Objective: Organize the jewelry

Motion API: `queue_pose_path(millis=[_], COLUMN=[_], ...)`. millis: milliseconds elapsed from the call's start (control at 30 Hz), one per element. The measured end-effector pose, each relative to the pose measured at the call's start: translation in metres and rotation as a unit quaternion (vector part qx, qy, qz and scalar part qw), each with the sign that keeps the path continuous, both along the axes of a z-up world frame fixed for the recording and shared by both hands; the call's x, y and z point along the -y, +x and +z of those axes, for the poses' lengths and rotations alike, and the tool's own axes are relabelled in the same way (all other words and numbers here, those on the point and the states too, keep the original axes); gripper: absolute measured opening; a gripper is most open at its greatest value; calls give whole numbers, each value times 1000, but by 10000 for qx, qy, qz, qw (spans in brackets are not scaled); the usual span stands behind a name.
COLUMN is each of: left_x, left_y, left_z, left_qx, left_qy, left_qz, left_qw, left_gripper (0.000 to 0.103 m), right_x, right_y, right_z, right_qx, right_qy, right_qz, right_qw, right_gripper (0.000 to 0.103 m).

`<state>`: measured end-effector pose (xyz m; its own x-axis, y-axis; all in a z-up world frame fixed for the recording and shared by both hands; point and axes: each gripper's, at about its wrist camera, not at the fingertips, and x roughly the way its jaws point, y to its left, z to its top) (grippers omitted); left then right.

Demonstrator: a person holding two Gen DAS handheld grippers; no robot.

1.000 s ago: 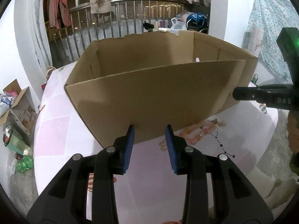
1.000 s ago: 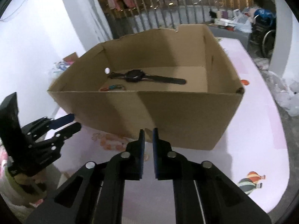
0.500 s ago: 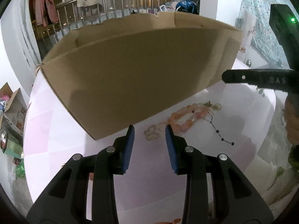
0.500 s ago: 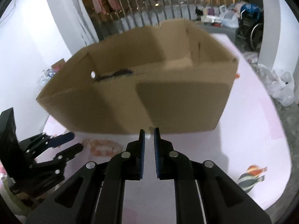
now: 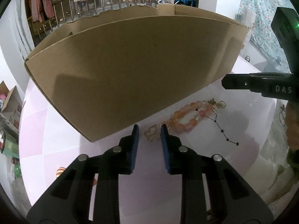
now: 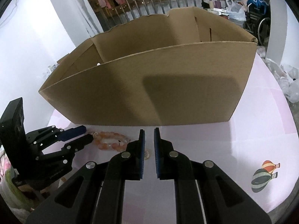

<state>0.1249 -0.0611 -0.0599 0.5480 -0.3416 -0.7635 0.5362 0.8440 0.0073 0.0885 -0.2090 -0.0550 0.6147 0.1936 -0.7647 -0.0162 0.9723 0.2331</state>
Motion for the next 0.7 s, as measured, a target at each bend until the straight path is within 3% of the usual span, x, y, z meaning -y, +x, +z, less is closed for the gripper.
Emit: queue_pose_path(millis=[67, 700], left_x=[-1, -4], left_y=[-1, -4], left_z=[0, 2], left_qx=[-23, -108], left_qy=[12, -104], left_qz=[-39, 95], left_qw=[10000, 9998], left_gripper=[14, 12], right_x=[0, 3], right_y=[0, -10], right_z=[1, 10], right_qx=[2, 107], right_qy=[16, -66], right_qz=[-9, 10], right_qw=[10000, 9999], right_gripper=[10, 10])
